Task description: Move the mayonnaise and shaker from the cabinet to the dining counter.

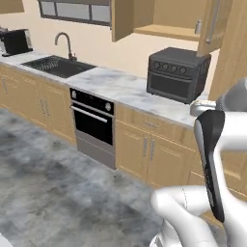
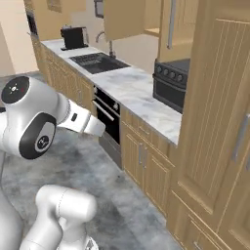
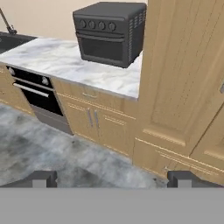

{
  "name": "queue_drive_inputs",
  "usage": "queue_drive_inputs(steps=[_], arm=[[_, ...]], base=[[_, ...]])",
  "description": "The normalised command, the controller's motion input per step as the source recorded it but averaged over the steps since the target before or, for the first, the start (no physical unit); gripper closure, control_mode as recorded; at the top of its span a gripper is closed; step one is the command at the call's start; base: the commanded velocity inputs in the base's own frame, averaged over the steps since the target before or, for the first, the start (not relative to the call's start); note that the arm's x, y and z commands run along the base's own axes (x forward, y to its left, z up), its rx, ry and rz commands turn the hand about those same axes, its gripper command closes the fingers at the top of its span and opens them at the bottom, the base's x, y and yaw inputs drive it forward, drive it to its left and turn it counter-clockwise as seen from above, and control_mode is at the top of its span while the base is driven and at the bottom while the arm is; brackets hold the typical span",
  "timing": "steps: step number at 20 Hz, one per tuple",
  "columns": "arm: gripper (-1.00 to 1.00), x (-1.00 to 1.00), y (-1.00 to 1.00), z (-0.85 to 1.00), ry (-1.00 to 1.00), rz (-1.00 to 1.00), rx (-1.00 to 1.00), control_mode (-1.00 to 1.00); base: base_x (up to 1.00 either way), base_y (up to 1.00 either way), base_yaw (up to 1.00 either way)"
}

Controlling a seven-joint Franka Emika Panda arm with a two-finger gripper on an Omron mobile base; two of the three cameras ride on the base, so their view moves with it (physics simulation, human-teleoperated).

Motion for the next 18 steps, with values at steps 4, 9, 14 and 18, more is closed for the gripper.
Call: queue_drive_inputs(steps=[4, 9, 14, 18], arm=[[-1.00, 0.00, 0.00, 0.00, 0.00, 0.00, 0.00, 1.00], [-1.00, 0.00, 0.00, 0.00, 0.00, 0.00, 0.00, 1.00], [-1.00, 0.00, 0.00, 0.00, 0.00, 0.00, 0.00, 1.00], [-1.00, 0.00, 0.00, 0.00, 0.00, 0.00, 0.00, 1.00]], base=[[0.56, -0.08, 0.60], [0.66, -0.23, 0.38], [0.76, -0.31, 0.21], [0.88, -0.35, 0.03]])
